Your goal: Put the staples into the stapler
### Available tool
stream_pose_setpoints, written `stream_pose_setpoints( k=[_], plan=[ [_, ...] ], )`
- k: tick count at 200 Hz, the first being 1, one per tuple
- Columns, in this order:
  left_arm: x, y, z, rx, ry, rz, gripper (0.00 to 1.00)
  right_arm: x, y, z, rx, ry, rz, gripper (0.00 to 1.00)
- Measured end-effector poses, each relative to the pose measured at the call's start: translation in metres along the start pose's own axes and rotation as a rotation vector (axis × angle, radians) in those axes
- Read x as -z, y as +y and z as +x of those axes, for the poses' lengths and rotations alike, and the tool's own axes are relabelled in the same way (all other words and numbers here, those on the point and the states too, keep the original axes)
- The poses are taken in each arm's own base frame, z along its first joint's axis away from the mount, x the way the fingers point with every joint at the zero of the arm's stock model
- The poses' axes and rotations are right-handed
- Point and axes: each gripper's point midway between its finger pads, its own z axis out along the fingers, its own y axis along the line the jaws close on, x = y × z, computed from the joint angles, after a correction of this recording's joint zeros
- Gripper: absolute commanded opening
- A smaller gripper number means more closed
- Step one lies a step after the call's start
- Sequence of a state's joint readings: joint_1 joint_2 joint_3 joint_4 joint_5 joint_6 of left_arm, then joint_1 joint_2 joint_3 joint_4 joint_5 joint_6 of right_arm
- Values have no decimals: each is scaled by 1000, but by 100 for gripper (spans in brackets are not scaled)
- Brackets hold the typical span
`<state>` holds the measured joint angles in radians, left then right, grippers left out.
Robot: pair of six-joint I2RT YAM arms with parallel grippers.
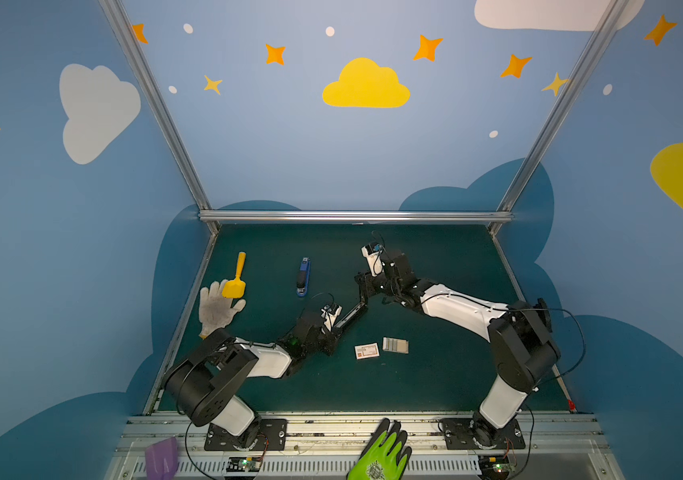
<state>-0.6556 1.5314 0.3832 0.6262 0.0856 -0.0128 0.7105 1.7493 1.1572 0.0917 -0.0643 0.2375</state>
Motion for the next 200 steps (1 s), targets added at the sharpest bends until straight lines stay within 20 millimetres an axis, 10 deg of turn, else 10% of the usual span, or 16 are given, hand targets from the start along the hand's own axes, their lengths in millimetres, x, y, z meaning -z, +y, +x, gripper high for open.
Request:
stream_pose_setpoints(
  k=[200],
  plan=[
    [17, 0, -38, -26, -90, -16, 4, 8, 24, 13, 48, 30, -19, 41]
  ],
)
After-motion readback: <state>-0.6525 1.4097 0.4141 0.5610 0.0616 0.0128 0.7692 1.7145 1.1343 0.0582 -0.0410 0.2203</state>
